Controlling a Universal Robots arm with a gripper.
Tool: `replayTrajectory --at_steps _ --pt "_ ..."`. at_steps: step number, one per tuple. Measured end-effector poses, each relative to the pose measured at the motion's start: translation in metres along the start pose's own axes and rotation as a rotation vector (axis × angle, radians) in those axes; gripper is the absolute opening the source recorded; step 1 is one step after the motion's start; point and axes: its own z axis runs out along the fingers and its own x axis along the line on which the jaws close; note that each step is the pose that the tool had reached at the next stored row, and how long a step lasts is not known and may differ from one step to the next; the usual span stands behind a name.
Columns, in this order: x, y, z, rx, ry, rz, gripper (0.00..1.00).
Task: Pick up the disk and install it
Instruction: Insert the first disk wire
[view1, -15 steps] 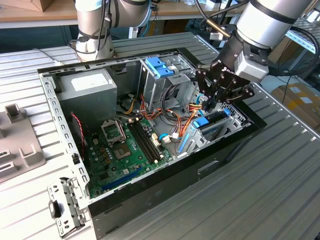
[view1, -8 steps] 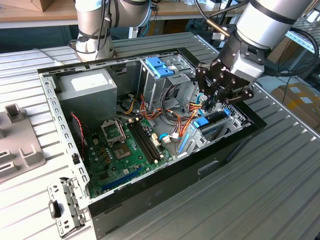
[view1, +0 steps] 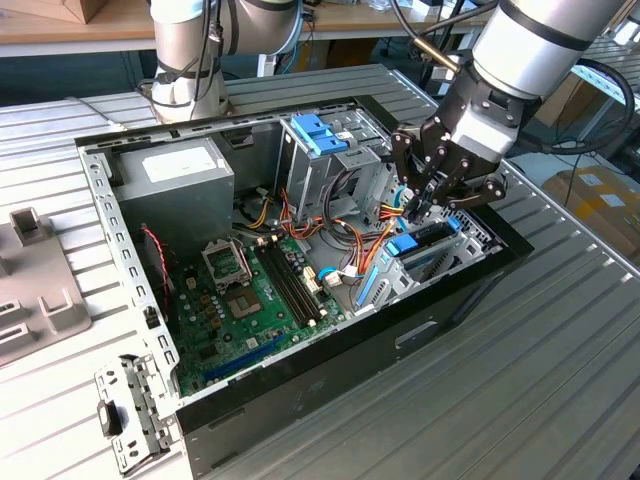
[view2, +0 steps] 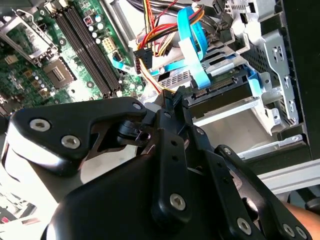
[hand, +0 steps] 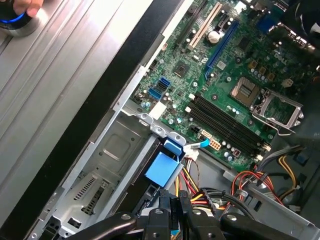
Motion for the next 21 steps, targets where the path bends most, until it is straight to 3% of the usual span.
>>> replayTrajectory --at_steps 12,17,21 --pt "-0.0009 0.0017 0.0005 0.0017 -0.0007 0.021 0.19" --pt "-0.0055 0.009 0.0016 0.0025 -0.0008 0.032 0.19" --pt "-0.0136 0.0221 0.0034 0.0029 -0.0009 0.036 0.19"
